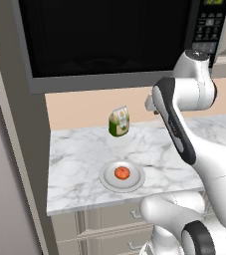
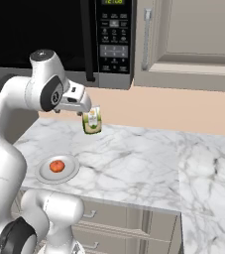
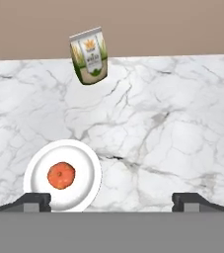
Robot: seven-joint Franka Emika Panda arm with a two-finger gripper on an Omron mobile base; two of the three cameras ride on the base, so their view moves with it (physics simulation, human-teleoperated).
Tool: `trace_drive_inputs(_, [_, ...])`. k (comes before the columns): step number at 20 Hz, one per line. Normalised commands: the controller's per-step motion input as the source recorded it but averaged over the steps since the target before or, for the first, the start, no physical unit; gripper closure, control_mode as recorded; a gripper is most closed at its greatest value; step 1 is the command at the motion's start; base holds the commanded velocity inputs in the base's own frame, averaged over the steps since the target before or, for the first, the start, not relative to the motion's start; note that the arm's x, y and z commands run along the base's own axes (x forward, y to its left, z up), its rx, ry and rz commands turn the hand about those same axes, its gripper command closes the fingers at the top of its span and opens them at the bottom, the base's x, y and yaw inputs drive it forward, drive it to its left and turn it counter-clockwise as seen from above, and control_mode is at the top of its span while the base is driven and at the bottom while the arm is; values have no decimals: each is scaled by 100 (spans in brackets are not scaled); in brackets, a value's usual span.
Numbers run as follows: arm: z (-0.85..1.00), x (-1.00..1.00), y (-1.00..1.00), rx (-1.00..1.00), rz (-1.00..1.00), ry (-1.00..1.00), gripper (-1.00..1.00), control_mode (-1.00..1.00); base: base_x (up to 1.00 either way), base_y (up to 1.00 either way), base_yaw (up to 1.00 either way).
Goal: Pick the squash from the counter and place it in the microwave. Then turn on the microwave.
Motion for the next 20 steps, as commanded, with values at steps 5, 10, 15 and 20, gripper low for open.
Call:
trace_drive_inputs(5, [30,-12,-18,-2,-10,-2,-100,-100,0,0,0])
trace_drive_inputs(10, [34,-16,-24,0,-8,-6,-100,-100,0,0,0])
trace_drive_inputs(15, [32,-18,-20,0,-5,-9,-100,-100,0,0,0])
trace_drive_inputs(20, [33,-14,-13,0,-2,-6,-100,-100,0,0,0])
